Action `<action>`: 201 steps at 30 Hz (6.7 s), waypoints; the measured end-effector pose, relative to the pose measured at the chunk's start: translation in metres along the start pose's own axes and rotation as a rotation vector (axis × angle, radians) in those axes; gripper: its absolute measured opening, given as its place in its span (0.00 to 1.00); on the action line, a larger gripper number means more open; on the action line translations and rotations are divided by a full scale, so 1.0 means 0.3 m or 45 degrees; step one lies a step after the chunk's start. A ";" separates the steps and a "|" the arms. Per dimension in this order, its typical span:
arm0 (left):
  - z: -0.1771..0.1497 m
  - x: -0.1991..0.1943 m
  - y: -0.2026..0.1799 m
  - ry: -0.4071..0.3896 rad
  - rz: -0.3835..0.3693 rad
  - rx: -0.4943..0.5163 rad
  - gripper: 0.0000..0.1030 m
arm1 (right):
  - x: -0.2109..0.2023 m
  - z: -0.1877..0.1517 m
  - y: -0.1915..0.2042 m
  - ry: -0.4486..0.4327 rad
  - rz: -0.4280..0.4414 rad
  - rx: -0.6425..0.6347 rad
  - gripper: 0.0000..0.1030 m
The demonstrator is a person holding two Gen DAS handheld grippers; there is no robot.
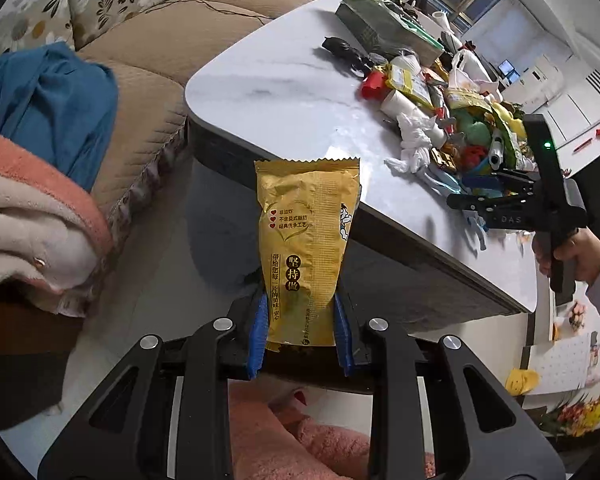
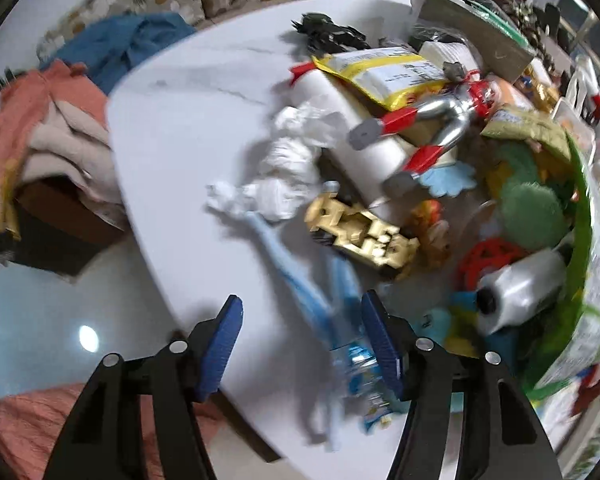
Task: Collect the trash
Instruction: 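Grasp a gold snack packet with the left gripper while the right grasps a white figure, then lower both held items into the cardboard box and release them, then grasp the white tissue with the left gripper while the right grasps the gold toy car, then carry the tissue and toy car to the box and open both grippers, then grasp the green snack bag with the left gripper while the right grasps the teal whale toy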
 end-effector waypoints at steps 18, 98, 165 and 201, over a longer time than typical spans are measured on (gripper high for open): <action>0.000 0.058 -0.057 0.067 -0.066 0.078 0.26 | -0.054 -0.135 -0.018 -0.033 0.311 0.387 0.34; 0.456 0.561 -0.510 0.085 0.165 0.391 0.36 | -0.214 -0.880 0.187 -0.509 0.317 1.258 0.92; -0.594 1.098 -0.249 0.928 0.218 0.669 0.68 | 0.598 -1.156 0.109 0.146 0.135 1.484 0.72; -0.188 0.286 -0.250 0.420 -0.095 0.220 0.85 | -0.060 -0.438 -0.212 -0.600 -0.017 1.359 0.96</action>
Point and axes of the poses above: each gripper's, at about its wrist camera, not at the fingertips, and x roughly the way its jaws point, y to its left, z to its top, the point moved 1 cm from there along x, roughly the way its jaws point, and after that the axes turned 2 degrees about -x, right-handed, at the moved point
